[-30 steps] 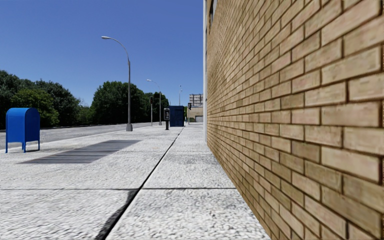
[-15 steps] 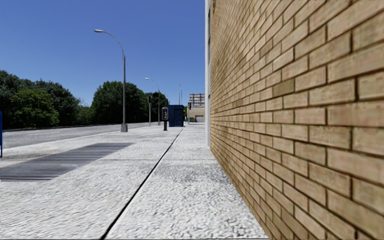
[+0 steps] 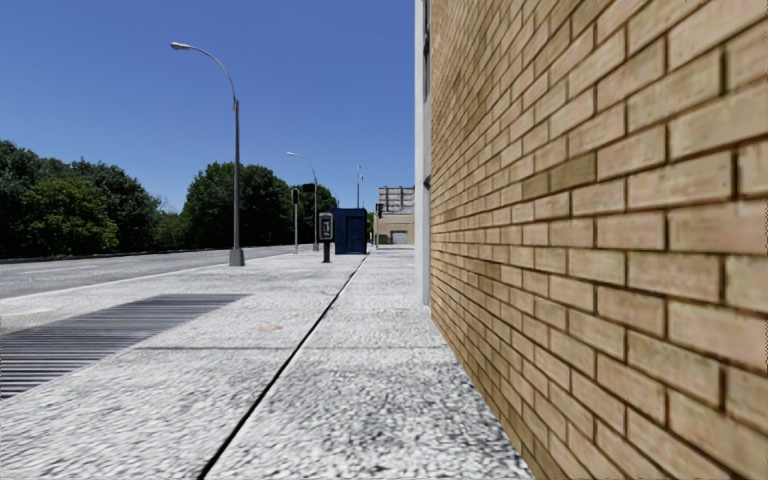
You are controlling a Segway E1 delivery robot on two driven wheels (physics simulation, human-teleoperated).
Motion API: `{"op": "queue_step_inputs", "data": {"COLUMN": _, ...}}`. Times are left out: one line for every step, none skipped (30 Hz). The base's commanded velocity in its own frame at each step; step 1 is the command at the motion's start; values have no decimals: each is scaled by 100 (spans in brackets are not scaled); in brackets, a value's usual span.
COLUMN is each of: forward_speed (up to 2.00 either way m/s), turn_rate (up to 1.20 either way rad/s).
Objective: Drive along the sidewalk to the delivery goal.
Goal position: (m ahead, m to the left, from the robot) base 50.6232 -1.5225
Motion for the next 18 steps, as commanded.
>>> {"op": "queue_step_inputs", "data": {"forward_speed": 200, "turn_rate": 0}}
{"op": "queue_step_inputs", "data": {"forward_speed": 200, "turn_rate": 0}}
{"op": "queue_step_inputs", "data": {"forward_speed": 200, "turn_rate": 0}}
{"op": "queue_step_inputs", "data": {"forward_speed": 200, "turn_rate": 0}}
{"op": "queue_step_inputs", "data": {"forward_speed": 200, "turn_rate": 0}}
{"op": "queue_step_inputs", "data": {"forward_speed": 200, "turn_rate": 0}}
{"op": "queue_step_inputs", "data": {"forward_speed": 200, "turn_rate": 0}}
{"op": "queue_step_inputs", "data": {"forward_speed": 200, "turn_rate": 0}}
{"op": "queue_step_inputs", "data": {"forward_speed": 200, "turn_rate": 0}}
{"op": "queue_step_inputs", "data": {"forward_speed": 200, "turn_rate": 0}}
{"op": "queue_step_inputs", "data": {"forward_speed": 200, "turn_rate": 0}}
{"op": "queue_step_inputs", "data": {"forward_speed": 200, "turn_rate": 0}}
{"op": "queue_step_inputs", "data": {"forward_speed": 200, "turn_rate": 0}}
{"op": "queue_step_inputs", "data": {"forward_speed": 200, "turn_rate": 0}}
{"op": "queue_step_inputs", "data": {"forward_speed": 200, "turn_rate": 0}}
{"op": "queue_step_inputs", "data": {"forward_speed": 200, "turn_rate": 0}}
{"op": "queue_step_inputs", "data": {"forward_speed": 200, "turn_rate": 0}}
{"op": "queue_step_inputs", "data": {"forward_speed": 200, "turn_rate": 0}}
